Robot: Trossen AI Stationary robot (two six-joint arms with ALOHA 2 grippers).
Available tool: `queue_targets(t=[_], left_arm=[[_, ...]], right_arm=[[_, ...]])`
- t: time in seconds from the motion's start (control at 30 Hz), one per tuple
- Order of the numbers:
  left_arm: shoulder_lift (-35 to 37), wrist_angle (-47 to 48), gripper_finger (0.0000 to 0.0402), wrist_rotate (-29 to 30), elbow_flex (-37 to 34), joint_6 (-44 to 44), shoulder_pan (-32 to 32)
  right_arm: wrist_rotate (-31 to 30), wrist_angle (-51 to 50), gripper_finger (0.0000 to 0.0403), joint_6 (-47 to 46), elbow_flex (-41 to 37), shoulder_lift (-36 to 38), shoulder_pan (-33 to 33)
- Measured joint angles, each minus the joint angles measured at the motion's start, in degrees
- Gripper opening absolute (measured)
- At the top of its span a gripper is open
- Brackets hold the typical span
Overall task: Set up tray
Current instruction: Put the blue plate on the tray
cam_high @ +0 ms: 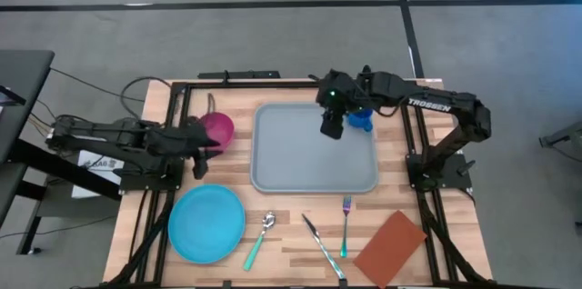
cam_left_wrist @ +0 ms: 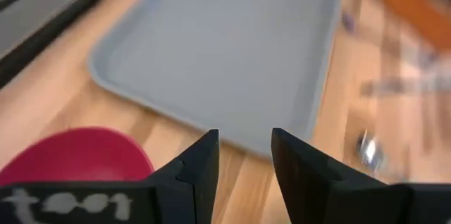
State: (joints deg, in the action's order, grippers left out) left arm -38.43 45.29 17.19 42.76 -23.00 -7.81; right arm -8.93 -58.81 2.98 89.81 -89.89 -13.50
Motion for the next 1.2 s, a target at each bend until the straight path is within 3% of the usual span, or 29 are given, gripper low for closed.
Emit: queue_targets(t=[0.5,0.63,1.2], left_arm=[[-18.8,1.2,0.0119,-11.1,0.0,6.0,-1.0],[-20.2,-0.1,0.0119,-13.8,0.0,7.9,-2.9],[-21.0,-2.8,0.0119,-13.5,-2.0,3.9,-8.8]], right_arm=[[0.0,1.7,0.0176,0.0,0.2,0.0,9.0],[-0.1,1.7,0.0176,0.0,0.2,0.0,10.2],[-0.1,1.7,0.0171,-1.8,0.1,0.0,10.5]])
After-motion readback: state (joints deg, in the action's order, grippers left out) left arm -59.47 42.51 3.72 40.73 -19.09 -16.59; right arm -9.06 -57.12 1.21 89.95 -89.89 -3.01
